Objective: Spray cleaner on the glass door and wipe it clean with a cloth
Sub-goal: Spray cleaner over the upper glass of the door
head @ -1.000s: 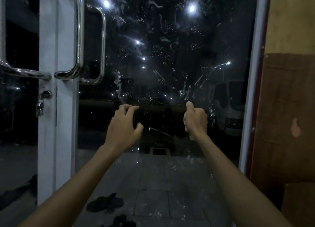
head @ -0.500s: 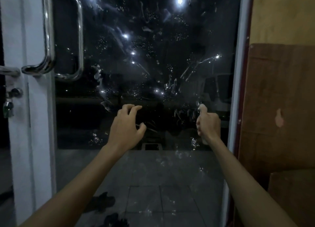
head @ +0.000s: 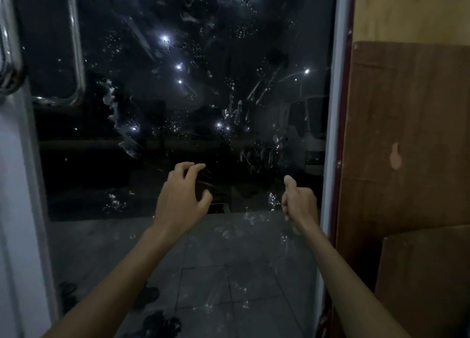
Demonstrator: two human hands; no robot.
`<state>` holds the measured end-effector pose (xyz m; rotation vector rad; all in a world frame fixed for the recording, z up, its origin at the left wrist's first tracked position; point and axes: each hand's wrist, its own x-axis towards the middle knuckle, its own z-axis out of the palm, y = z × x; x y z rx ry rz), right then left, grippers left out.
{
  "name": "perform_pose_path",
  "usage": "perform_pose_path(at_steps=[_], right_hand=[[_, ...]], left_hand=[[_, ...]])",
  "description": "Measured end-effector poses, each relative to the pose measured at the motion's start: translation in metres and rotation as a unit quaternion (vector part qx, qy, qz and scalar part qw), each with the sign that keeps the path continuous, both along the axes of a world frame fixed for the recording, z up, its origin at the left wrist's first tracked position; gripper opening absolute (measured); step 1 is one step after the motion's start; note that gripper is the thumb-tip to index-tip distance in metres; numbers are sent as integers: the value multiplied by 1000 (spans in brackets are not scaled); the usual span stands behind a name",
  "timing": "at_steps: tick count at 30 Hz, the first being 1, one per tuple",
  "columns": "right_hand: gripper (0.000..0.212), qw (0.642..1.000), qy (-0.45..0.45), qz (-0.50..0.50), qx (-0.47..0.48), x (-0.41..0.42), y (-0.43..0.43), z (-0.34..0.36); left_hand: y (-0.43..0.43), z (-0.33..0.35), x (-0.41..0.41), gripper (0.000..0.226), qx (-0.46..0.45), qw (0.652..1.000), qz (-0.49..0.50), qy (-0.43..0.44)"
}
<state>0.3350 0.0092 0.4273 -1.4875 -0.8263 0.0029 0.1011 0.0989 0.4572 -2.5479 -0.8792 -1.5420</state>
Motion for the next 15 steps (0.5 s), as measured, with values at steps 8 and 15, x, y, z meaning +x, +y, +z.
perform_pose_path(at_steps=[8,15], right_hand=[[53,997,26,-37,-64,-7,15,-56],[74,997,-36,-22,-65,-30,23,-59]], left_hand=[[11,-35,-2,52,-37,999,-2,8],[17,-56,-10,53,-53,998,-10,11]])
